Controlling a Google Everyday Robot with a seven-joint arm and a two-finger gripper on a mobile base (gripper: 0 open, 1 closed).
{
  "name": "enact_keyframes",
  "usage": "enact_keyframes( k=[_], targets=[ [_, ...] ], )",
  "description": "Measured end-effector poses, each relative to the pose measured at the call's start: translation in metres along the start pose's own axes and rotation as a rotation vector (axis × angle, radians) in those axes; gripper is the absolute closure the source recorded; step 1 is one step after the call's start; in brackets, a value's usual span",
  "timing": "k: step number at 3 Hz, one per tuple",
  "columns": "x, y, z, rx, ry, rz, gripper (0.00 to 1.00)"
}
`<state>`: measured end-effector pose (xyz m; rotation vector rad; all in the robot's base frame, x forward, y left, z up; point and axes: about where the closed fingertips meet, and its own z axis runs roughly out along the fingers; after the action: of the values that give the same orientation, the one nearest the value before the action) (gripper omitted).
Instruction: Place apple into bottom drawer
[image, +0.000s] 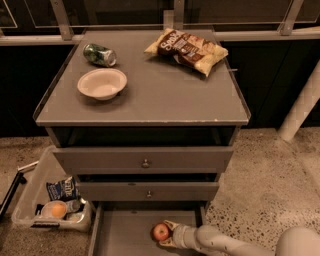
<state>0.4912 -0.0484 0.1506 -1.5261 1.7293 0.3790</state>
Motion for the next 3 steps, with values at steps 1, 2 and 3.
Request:
enact_keyframes(
  k=[1,2,3],
  targets=[
    [0.0000,0.0000,0.0000,0.000,0.000,0.000,0.38],
    [0.0000,0.0001,0.0001,0.000,0.000,0.000,0.15],
    [-0.0001,0.0001,0.0001,0.000,0.000,0.000,0.00]
  ],
)
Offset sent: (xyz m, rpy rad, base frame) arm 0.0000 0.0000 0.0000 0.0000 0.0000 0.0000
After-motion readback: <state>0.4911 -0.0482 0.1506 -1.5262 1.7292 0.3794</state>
